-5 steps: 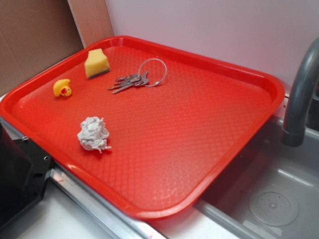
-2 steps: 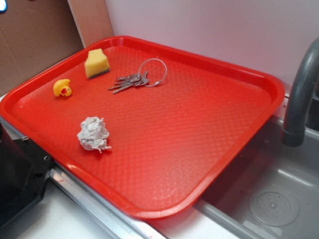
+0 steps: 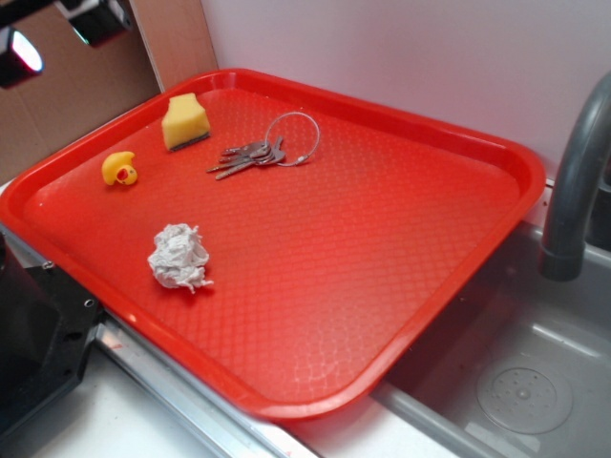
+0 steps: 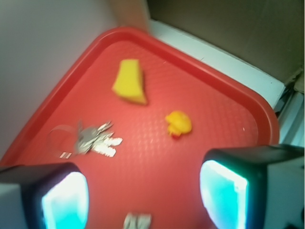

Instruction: Grab the yellow duck.

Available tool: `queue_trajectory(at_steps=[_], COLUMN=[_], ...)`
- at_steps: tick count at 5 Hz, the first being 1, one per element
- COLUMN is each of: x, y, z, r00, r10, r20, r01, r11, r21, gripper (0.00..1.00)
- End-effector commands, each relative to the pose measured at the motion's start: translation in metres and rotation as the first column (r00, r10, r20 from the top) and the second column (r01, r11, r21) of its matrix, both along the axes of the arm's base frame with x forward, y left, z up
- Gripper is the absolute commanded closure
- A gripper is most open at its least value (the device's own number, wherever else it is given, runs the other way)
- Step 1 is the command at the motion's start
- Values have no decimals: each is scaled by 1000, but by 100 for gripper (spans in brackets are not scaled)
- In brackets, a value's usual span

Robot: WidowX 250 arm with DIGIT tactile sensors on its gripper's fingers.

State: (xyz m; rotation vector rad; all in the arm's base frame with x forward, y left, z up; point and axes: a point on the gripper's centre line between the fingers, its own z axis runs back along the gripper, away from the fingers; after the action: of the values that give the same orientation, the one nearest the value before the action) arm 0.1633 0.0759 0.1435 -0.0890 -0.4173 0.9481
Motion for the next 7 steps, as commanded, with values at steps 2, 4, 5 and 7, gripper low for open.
queue_trajectory(at_steps=[2, 4, 5, 7], x=[18, 28, 33, 33], y=[42, 47, 41, 38], z=[-64, -107, -119, -119], r00=[995, 984, 980, 985], r10=[63, 5, -34, -25], r20=[-80, -180, -194, -172], r01=[-52, 9, 43, 31], r11=[990, 997, 998, 999], r21=[128, 75, 45, 36], gripper=[0, 0, 0, 100])
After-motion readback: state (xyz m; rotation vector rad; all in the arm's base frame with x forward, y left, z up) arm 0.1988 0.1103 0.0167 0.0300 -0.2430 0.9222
